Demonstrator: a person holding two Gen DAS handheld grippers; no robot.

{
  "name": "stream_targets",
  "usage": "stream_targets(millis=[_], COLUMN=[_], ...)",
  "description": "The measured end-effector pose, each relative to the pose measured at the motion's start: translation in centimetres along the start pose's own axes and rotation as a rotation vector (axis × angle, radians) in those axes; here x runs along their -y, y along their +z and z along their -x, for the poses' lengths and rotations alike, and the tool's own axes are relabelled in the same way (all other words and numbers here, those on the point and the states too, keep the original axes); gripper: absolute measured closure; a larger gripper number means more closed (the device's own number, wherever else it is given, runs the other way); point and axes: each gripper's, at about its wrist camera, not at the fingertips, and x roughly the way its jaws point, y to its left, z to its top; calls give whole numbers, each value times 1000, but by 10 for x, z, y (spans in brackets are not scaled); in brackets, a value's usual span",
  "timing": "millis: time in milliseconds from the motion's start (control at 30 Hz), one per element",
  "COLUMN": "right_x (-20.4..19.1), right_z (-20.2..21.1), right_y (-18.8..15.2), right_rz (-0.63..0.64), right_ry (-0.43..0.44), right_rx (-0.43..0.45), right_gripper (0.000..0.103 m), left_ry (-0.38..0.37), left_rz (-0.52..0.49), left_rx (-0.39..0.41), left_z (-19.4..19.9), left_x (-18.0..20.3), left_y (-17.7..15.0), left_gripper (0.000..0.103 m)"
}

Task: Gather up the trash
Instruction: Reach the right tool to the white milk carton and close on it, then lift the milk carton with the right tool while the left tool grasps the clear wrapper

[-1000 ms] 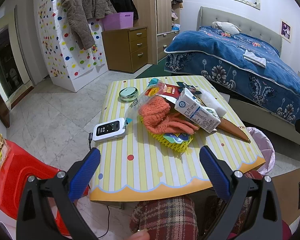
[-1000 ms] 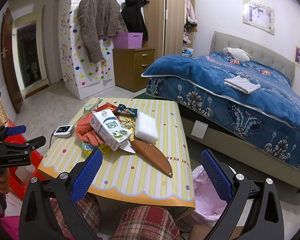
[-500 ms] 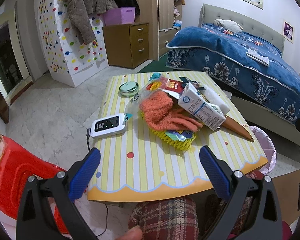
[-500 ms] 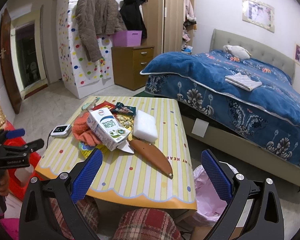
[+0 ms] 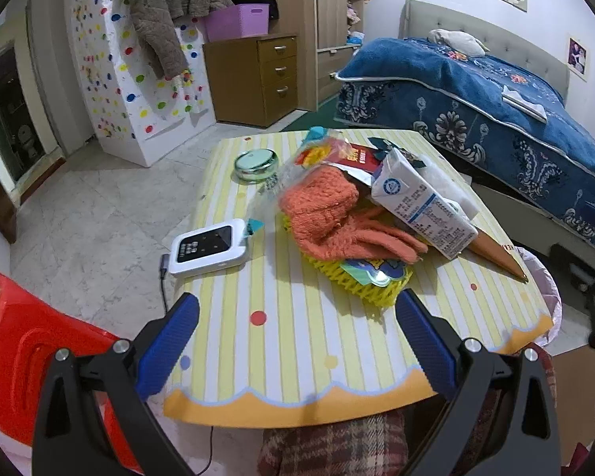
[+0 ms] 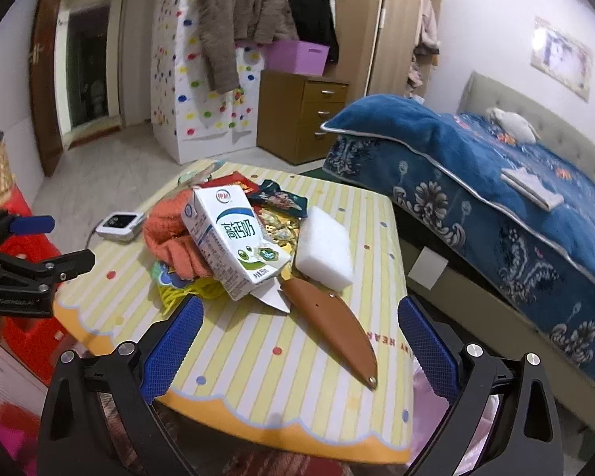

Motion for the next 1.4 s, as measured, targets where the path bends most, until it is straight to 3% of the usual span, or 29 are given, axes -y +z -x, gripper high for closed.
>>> stream_targets(millis=[267,300,333,767,900,967,1000,1133,1400], right_x=[-25,-40,-44,-70,-82,-84,-83,-63,-5], right_z=[-39,-45,-52,-86,-88,-85,-82,-62,-12], right_y=[11,20,22,23,23,23,23,27,36], right_rz=[84,105,124,267,335,349,343,241,-105], right_ry=[47,14,4,-45,-92,-99,-92,-35,143], right_rx=[-58,25,13,-1,29,35,38,59,96], right_gripper=[15,32,36,30,34,46,55,64,64], left_ry=[-29,-25,-24,-39,-38,-37,-36,-35,-38], left_rz=[-4,-6,-6,3,12,14,14,18,6], left_rx=[-16,-16,-17,-21,-23,-20,-17,-6,47], left_z=[-21,-23,-24,-36,-37,-35,-33,-26,-26], left_x=[-4,-4,-5,-11,-13,-14,-14,-16,-21], left_y=[0,1,2,6,5,4,4,2,19], left_gripper=[7,7,7,7,7,7,7,7,8])
